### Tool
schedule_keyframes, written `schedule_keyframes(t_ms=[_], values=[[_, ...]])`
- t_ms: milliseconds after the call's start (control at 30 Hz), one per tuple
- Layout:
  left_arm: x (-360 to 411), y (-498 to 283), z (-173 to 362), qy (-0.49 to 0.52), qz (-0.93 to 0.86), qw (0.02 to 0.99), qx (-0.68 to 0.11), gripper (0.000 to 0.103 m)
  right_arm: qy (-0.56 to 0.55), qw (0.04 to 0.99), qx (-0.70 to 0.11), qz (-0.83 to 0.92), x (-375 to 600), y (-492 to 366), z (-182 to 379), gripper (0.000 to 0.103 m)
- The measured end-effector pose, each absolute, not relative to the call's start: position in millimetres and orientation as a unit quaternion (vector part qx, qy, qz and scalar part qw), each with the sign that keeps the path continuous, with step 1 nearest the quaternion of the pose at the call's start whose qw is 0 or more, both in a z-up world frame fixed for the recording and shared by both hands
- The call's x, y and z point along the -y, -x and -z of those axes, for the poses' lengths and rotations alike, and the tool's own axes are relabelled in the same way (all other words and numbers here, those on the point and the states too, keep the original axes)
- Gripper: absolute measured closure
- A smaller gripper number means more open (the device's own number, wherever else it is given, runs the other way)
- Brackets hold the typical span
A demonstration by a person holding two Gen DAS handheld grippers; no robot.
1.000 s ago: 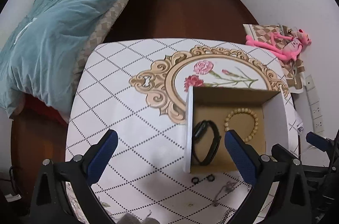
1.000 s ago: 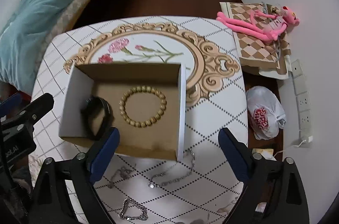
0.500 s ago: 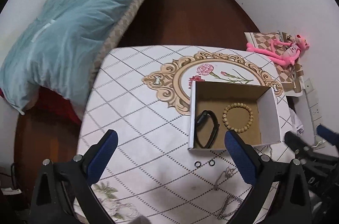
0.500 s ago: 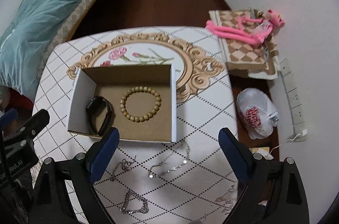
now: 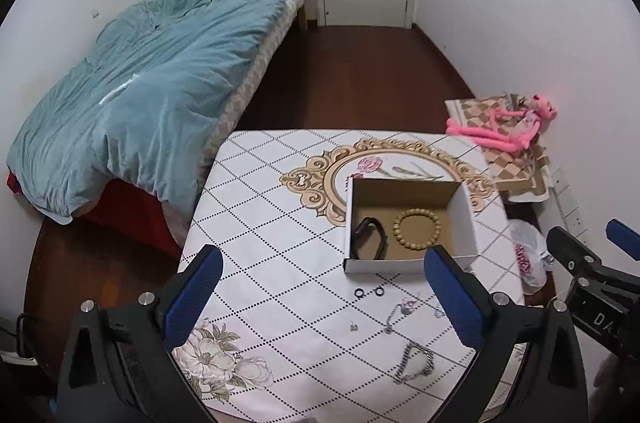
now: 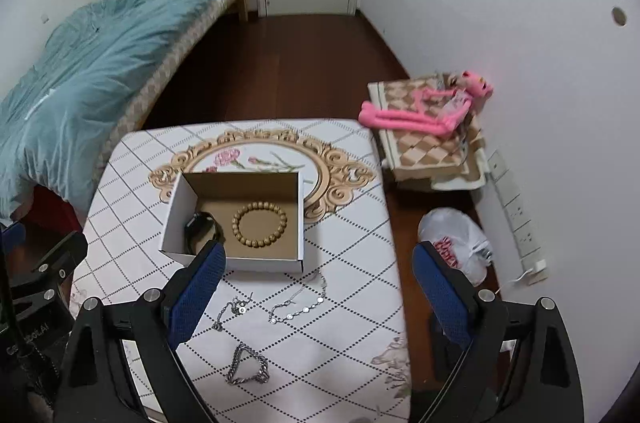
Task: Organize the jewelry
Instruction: 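Lift both open tools up and away from the box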
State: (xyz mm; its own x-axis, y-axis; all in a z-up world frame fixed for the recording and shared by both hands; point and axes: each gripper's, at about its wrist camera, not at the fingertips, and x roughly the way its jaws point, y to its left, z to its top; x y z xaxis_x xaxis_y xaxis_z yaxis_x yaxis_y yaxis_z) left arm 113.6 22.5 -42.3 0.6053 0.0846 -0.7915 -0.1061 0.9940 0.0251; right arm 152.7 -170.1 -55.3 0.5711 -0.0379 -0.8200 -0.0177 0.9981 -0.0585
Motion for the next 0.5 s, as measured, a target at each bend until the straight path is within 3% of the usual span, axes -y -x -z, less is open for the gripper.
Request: schedule_keyframes(t_ms=[300, 500], values=[[-17, -86, 11, 0.018, -0.039, 0.907, -0.42, 0.0, 0.014, 0.901, -0.433, 0.006, 177, -119, 20, 0.007], [-22, -78, 18, 0.035, -0.044, 0.905, -0.422, 0.0, -0.003, 0.901, -0.434, -0.001, 181, -105, 18, 0.007]])
